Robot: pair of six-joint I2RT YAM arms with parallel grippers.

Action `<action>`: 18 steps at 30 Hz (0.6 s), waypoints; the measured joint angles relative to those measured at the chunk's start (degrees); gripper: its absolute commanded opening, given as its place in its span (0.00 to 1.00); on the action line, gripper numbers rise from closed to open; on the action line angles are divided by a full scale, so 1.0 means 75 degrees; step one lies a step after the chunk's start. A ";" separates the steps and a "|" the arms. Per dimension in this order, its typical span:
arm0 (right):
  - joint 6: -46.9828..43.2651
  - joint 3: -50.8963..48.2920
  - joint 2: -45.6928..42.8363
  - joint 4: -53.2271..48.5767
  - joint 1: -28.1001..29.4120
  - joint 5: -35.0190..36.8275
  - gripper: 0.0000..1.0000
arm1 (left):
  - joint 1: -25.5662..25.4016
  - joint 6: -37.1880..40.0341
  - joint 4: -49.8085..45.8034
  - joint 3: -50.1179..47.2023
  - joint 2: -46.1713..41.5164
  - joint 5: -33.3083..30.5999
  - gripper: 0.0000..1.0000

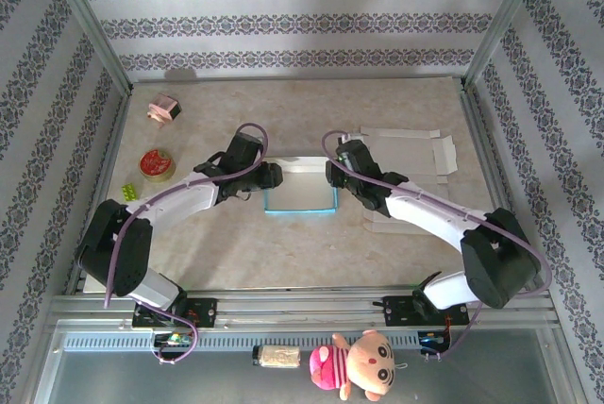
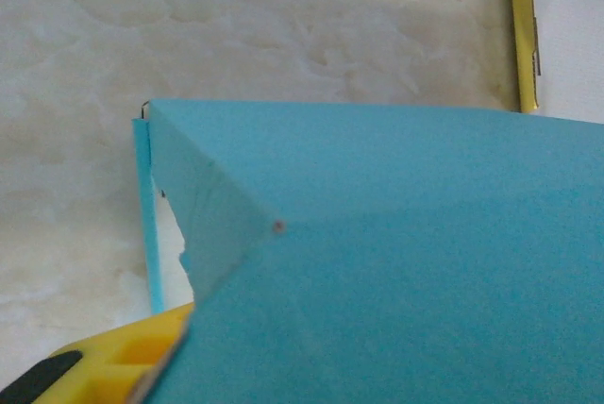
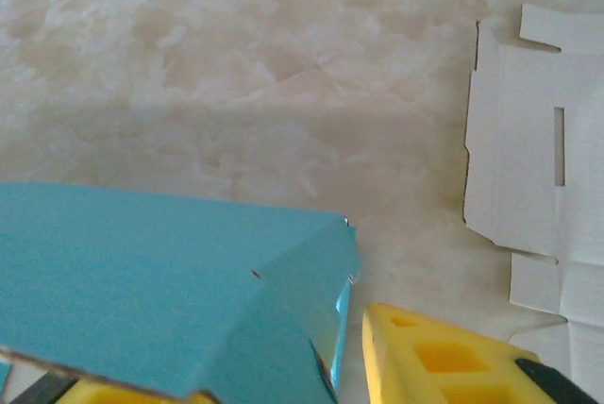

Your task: Fold the paper box

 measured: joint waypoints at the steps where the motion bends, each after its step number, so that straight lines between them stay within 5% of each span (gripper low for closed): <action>1: 0.0006 -0.0029 -0.0032 -0.0026 0.0006 -0.0006 0.41 | -0.0023 -0.0023 0.0006 -0.0017 -0.0038 -0.0029 0.42; 13: 0.0073 0.0146 -0.1638 -0.1128 0.0195 -0.0347 0.67 | -0.0437 -0.0105 -0.0510 -0.0385 -0.1804 -0.0635 0.50; 18: -0.0149 0.2020 -0.1110 -0.2917 -0.0455 -0.1128 0.70 | -0.0434 -0.0085 -0.2410 0.1294 -0.1970 -0.1338 0.53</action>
